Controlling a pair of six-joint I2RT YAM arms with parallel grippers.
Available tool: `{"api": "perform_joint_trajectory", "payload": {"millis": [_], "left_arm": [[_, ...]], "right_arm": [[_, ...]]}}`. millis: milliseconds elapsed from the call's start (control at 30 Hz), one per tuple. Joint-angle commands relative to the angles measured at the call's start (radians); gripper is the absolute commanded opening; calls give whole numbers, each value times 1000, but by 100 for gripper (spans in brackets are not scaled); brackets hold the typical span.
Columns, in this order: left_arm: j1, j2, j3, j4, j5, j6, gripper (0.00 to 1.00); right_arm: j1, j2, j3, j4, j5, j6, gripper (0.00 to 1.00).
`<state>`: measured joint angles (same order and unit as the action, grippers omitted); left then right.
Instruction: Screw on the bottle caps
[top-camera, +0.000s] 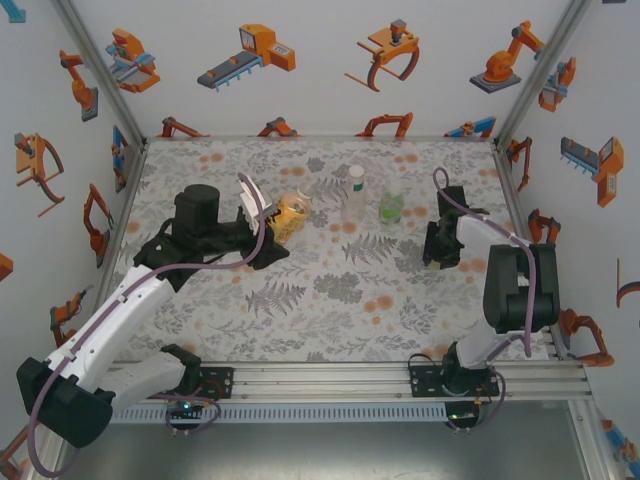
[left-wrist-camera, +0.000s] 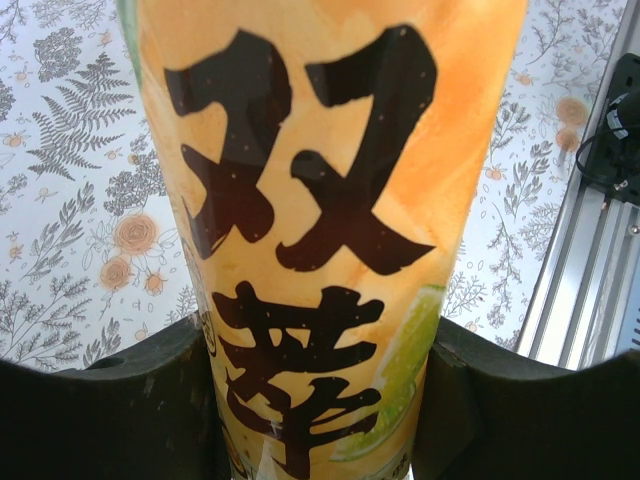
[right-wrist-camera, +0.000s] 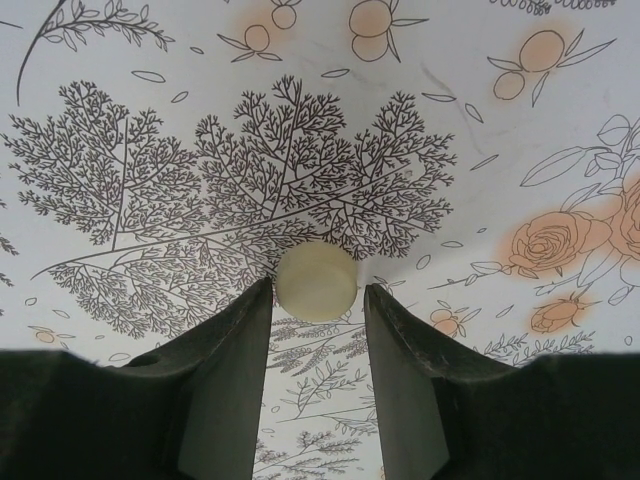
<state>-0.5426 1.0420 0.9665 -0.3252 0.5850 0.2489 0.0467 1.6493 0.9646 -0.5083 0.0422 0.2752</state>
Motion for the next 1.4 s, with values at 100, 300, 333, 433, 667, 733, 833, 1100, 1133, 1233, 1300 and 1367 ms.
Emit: {"api": "perform_joint_trajectory", "payload": {"millis": [100,300,333,433,667,733,833,1100,1133,1233,1300,1367], "left_arm": [[5,-9,-4,23,25,10,3],[5,-8,-3,21,27,12,3],[5,-8,-5,20,27,12,3],[5,-7,-4,20,27,12,3],[5,-7,-3,18,30,13,3],[4,-7,-3,16,32,13,3],[4,-7,-3,14,33,12,3],[4,-8,-4,14,42,10,3],[5,-7,-3,14,42,10,3],[5,-8,-4,16,44,9,3],[5,-10,-4,15,46,7,3],[5,-10,-3,16,46,7,3]], "right_arm": [[-11,11,34,-7,8,-17,41],[-11,23,34,-4,12,-26,38],[-11,24,36,-4,12,-26,38],[-12,28,38,-4,13,-29,37],[-14,35,40,3,27,-31,41],[-15,35,39,11,24,-29,41],[-19,36,39,16,22,-30,42],[-25,33,29,43,-2,-35,41],[-27,30,28,46,-4,-36,41],[-30,30,28,51,-15,-35,40],[-33,35,32,44,-25,-36,40],[-33,37,32,31,-32,-36,40]]}}
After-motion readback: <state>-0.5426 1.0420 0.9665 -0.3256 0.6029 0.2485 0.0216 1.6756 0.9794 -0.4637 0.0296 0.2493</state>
